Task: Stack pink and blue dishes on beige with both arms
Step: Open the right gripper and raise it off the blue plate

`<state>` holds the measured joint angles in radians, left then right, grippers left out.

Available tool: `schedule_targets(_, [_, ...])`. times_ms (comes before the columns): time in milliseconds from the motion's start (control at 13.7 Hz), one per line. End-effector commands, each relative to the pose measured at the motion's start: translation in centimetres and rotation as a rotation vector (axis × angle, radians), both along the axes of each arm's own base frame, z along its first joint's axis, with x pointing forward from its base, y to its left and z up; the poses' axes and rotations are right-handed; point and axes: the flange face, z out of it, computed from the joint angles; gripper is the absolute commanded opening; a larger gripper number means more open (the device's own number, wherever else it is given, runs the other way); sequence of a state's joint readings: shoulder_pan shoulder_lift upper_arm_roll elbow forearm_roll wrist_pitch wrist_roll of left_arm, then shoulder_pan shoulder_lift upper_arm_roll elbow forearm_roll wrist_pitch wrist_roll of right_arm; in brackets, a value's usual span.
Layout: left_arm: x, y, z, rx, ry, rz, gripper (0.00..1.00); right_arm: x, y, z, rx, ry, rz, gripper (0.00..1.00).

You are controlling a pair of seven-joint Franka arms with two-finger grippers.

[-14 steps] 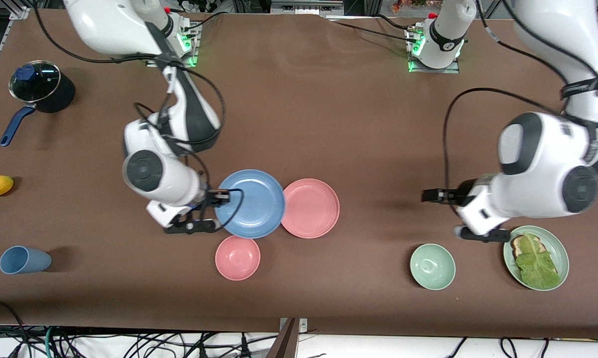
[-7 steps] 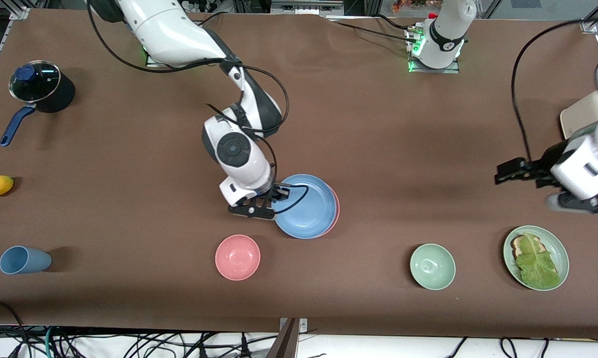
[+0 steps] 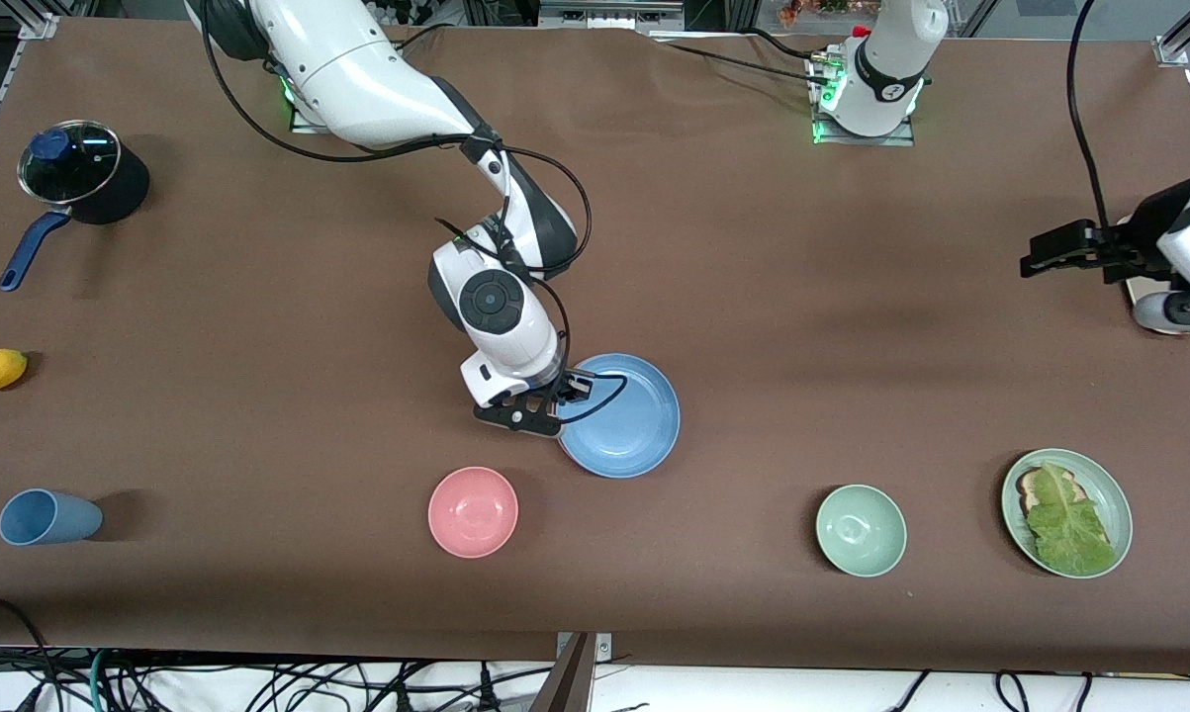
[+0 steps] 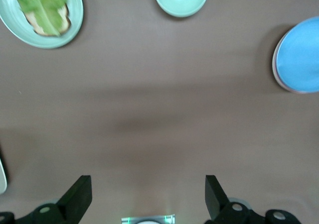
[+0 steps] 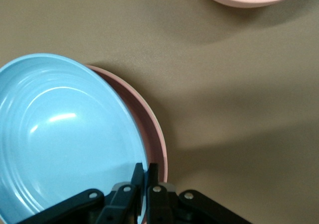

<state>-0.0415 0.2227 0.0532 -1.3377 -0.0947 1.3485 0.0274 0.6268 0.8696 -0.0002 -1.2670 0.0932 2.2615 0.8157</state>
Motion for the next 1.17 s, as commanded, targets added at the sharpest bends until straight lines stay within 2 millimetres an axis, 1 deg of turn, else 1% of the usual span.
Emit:
schedule_targets(0, [-1.3,0.3,-0.8,0.021,0.022,-0.016,1.0,0.3,0.1,0.3,-0.001,-0.018,-0.006,0.22])
schedule_targets(73, [-1.7,0.6,-0.1,0.011,0.013,-0.009,1.0,0.5,-0.1,0.6,-0.002,-0.021,-0.004,0.31])
schedule_targets(146, [-1.8,1.4,0.1,0.008,0.015,0.006,1.0,0.6,-0.3,0.7,-0.007,-0.021,-0.002,0.41])
schedule_targets(219, [-2.2,1.3,0.1,0.007,0.025,0.007,1.0,0.7,-0.6,0.8,-0.014,-0.015,-0.003,0.43])
schedule_targets(365, [-3.7,1.1,-0.4,0.003,0.063,-0.005,1.0,1.4,-2.1,1.6,-0.035,-0.001,-0.005,0.58])
schedule_targets(438, [-4.0,0.7,-0.3,0.003,0.063,-0.012,1.0,2.0,-3.4,2.7,-0.07,0.0,0.012,0.69])
schedule_targets(511, [-4.1,0.6,-0.6,0.002,0.069,-0.014,1.0,2.8,-5.3,3.9,-0.112,0.012,0.043,0.82])
schedule_targets(584, [-4.1,0.6,-1.1,0.005,0.078,-0.013,1.0,3.9,-8.0,5.9,-0.136,0.011,0.092,1.0])
schedule_targets(658, [-4.4,0.8,-1.2,0.017,0.074,-0.013,1.0,5.0,-10.5,8.0,-0.15,0.0,0.148,1.0])
schedule_targets(731, [-4.4,0.7,-1.2,0.025,0.071,-0.014,1.0,6.1,-13.6,10.0,-0.161,-0.001,0.155,1.0])
schedule_targets(804, [-4.5,0.0,-1.0,0.066,0.065,-0.039,1.0,7.1,-16.8,11.8,-0.162,0.005,0.122,1.0])
schedule_targets(877, [-4.8,-1.7,-0.6,0.12,0.057,-0.079,1.0,7.7,-19.7,14.0,-0.155,0.012,0.085,1.0])
schedule_targets(950, [-4.9,-2.5,-0.5,0.139,0.054,-0.092,1.0,7.7,-22.5,16.1,-0.155,0.042,0.07,1.0])
schedule_targets(1096, [-4.8,-2.0,-0.5,0.128,0.055,-0.082,1.0,6.3,-25.1,21.0,-0.145,0.078,0.121,1.0])
